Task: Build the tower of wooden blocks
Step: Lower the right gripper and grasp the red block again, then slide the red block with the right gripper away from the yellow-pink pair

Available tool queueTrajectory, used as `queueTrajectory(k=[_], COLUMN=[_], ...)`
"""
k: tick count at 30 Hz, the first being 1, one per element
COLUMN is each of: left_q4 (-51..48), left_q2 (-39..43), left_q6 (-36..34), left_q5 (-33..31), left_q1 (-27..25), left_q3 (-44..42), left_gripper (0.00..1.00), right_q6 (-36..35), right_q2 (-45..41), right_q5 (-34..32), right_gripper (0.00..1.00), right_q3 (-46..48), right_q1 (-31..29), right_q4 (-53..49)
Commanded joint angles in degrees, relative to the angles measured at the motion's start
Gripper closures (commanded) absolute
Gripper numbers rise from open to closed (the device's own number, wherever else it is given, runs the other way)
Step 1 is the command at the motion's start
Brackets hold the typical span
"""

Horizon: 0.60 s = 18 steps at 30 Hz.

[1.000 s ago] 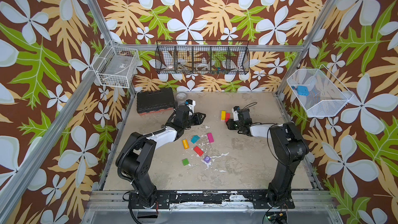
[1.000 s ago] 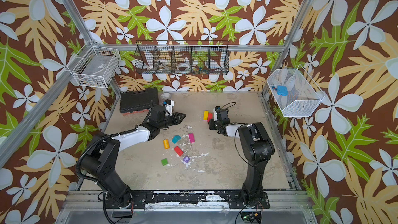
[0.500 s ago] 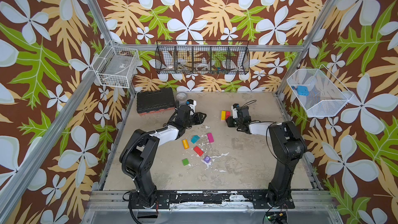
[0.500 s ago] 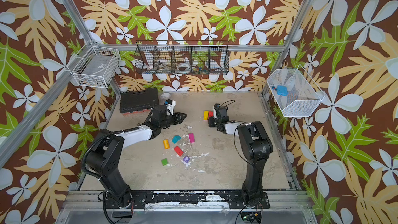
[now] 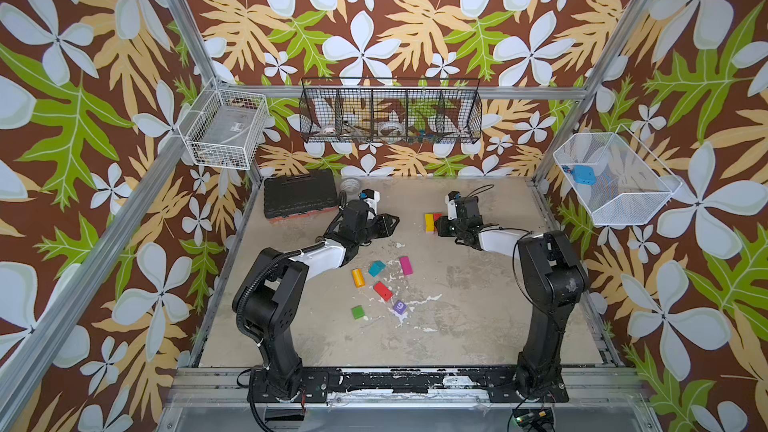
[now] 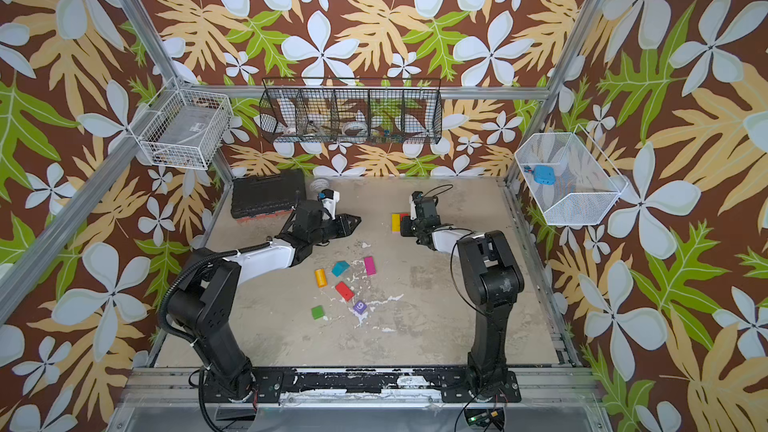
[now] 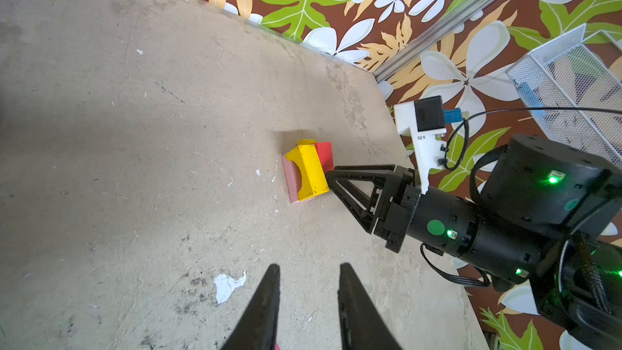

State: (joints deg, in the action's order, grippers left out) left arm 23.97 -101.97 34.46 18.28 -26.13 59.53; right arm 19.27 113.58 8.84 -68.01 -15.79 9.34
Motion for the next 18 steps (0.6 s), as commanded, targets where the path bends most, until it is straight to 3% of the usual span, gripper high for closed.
queueTrajectory(k=[1,7,18], left_q4=[0.1,0.0,-0.4], left_q2=[-0.2,-0.3,-1.2], left_q6=[-0.2,-0.2,-0.4], left_q5=[0.0,0.2,0.6], left_q1=[0.0,0.0,0.0], left_q3=[0.5,0.8,1.7], left_gripper=[0.68,0.68,0.68], right_q6=[0.1,-0.2,-0.6], right_q2=[0.3,1.3,5.1], right_q5=[-3.2,-4.3,-7.4], right_gripper=[0.57,0.53,0.56], right_q3=[-1.5,-3.9,-9.8], right_q1=[0.0,-0.5,-1.1], right_q4=[-2.5,-5.2,-10.3])
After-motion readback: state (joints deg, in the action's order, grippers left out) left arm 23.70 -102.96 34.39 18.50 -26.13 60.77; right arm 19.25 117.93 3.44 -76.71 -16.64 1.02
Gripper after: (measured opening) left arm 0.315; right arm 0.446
